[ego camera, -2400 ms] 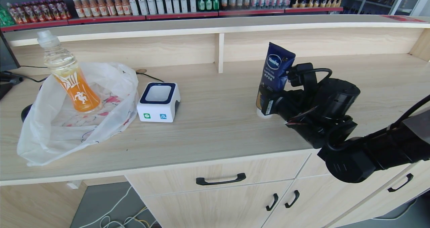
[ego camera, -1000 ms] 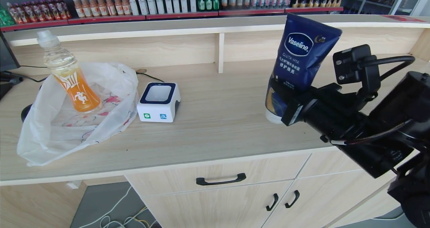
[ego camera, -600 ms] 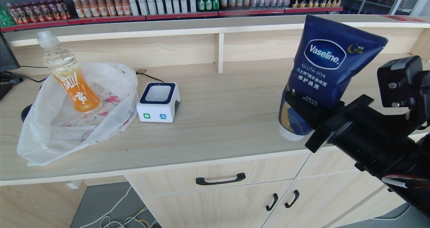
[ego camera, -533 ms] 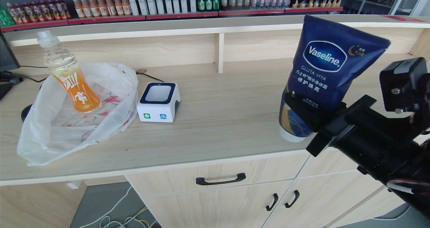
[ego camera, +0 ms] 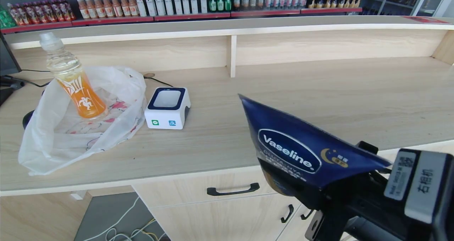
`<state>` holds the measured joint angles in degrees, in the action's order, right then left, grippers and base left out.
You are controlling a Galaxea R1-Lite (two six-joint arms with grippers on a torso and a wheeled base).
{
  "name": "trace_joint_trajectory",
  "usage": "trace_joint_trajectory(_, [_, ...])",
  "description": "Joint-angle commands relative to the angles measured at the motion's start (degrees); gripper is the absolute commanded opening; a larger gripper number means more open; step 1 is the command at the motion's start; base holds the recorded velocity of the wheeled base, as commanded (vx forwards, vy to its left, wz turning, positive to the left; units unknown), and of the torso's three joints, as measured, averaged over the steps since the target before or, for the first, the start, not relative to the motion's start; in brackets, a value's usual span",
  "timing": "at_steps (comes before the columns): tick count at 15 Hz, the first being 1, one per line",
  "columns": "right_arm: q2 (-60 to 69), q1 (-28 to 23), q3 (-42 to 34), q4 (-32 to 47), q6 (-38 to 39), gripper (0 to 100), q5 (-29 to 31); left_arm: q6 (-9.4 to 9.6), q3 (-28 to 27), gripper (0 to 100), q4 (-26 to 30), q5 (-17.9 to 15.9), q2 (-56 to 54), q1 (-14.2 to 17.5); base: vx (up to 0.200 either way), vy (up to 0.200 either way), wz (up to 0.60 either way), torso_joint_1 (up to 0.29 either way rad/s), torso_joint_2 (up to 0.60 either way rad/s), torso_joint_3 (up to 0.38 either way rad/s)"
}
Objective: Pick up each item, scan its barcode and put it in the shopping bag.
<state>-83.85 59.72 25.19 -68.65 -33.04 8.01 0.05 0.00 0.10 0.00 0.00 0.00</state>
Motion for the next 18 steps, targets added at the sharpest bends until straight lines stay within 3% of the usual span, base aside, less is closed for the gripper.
trace_joint_trajectory(1, [-1.14,1.63,-2.77,0.00,-3.00,0,-0.19,0.04,0.00,100,-0.01,0.00,0.00,0.09,0.000,0.000,0.00,0.000,0.00,0.000])
trace_joint_trajectory(6, [-2.11,1.45,1.80,-0.17,-14.78,0,-0.80,0.04,0.00,100,-0.01,0.00,0.00,0.00,0.000,0.000,0.00,0.000,0.00,0.000])
trace_joint_trajectory(8, [-1.93,-1.45,2.06,-0.26,-26.20,0,-0.89,0.04,0.00,100,-0.01,0.00,0.00,0.09,0.000,0.000,0.00,0.000,0.00,0.000])
trace_joint_trajectory(9, [-1.93,-1.45,2.06,-0.26,-26.20,0,-0.89,0.04,0.00,100,-0.01,0.00,0.00,0.09,0.000,0.000,0.00,0.000,0.00,0.000])
trace_joint_trajectory(10, [-1.85,-2.33,3.47,-0.35,-35.08,0,-0.98,-0.05,0.00,100,-0.01,0.00,0.00,0.09,0.000,0.000,0.00,0.000,0.00,0.000])
trace_joint_trajectory(11, [-1.58,-2.42,5.40,-0.35,-39.12,0,-1.24,0.04,0.00,100,-0.01,0.00,0.00,0.09,0.000,0.000,0.00,0.000,0.00,0.000])
trace_joint_trajectory(14, [-1.93,-2.42,4.61,-1.05,-45.54,0,-1.59,-0.05,0.00,100,-0.01,0.00,0.00,0.09,0.000,0.000,0.00,0.000,0.00,0.000])
trace_joint_trajectory(16, [-1.93,-2.59,3.03,-4.04,-48.44,0,-3.18,0.04,0.00,100,-0.01,0.00,0.00,0.09,0.000,0.000,0.00,0.000,0.00,0.000])
trace_joint_trajectory(17, [-2.02,-2.59,1.18,-11.25,-56.79,0,-3.18,0.04,0.00,100,-0.01,0.00,0.00,0.09,0.000,0.000,0.00,0.000,0.00,0.000])
trace_joint_trajectory(18, [-2.29,-2.59,-0.05,-14.85,-59.69,0,-3.18,0.04,0.00,100,-0.01,0.00,0.00,0.09,0.000,0.000,0.00,0.000,0.00,0.000])
